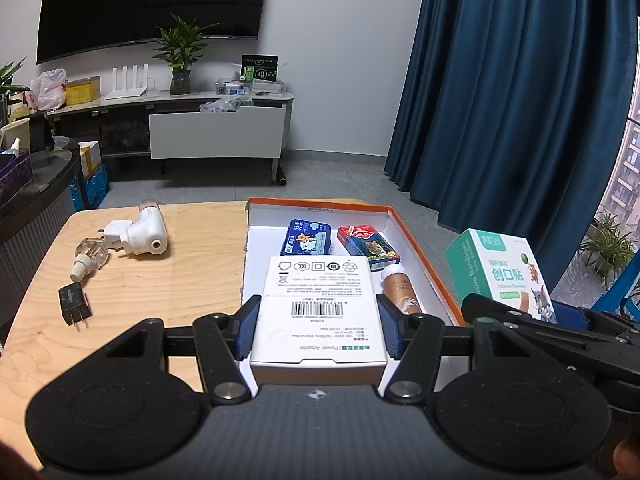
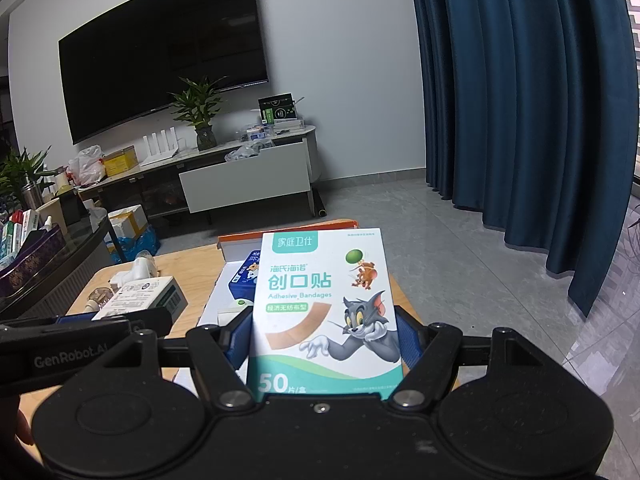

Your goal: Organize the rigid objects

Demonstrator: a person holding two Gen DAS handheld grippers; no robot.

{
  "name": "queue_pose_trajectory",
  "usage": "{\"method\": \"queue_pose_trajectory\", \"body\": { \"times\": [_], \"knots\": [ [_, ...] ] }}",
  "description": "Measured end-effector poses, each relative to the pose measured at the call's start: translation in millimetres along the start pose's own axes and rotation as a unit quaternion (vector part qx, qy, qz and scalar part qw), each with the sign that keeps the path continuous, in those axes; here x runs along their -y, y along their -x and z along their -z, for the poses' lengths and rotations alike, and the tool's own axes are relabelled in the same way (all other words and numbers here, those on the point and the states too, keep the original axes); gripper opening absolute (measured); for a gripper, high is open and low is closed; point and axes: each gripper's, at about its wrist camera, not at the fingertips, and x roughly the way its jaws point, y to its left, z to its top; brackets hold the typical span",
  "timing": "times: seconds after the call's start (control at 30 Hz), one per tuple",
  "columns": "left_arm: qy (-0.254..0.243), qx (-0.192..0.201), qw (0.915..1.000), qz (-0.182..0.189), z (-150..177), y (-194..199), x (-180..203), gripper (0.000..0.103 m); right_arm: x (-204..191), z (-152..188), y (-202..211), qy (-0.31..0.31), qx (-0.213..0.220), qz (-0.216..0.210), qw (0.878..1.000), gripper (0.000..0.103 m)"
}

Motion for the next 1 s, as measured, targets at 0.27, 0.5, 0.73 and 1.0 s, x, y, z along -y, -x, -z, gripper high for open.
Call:
{"method": "queue_pose_trajectory", "body": {
  "times": [0.27, 0.5, 0.73, 1.0],
  "knots": [
    [0.001, -0.001, 1.0000, 0.001, 0.5, 1.1, -0.1, 0.060, 0.0, 2.0, -2.5, 0.000, -0.002, 0.001, 1.000, 0.084],
    [0.002, -0.004, 1.0000, 0.001, 1.2, 0.4, 0.1, 0.060, -0.2, 2.7, -3.2, 0.001, -0.004, 0.002, 1.000, 0.084],
    [0.002, -0.007, 1.0000, 0.000, 1.2, -1.5, 0.7, 0.060, 0.0, 5.6, -5.8, 0.000, -0.009, 0.002, 1.000, 0.084],
    [0.003, -0.012, 0.9999, 0.000, 3.9, -4.5, 0.8, 0.060, 0.7, 10.3, -9.7, 0.000, -0.014, 0.002, 1.000, 0.084]
  ]
}}
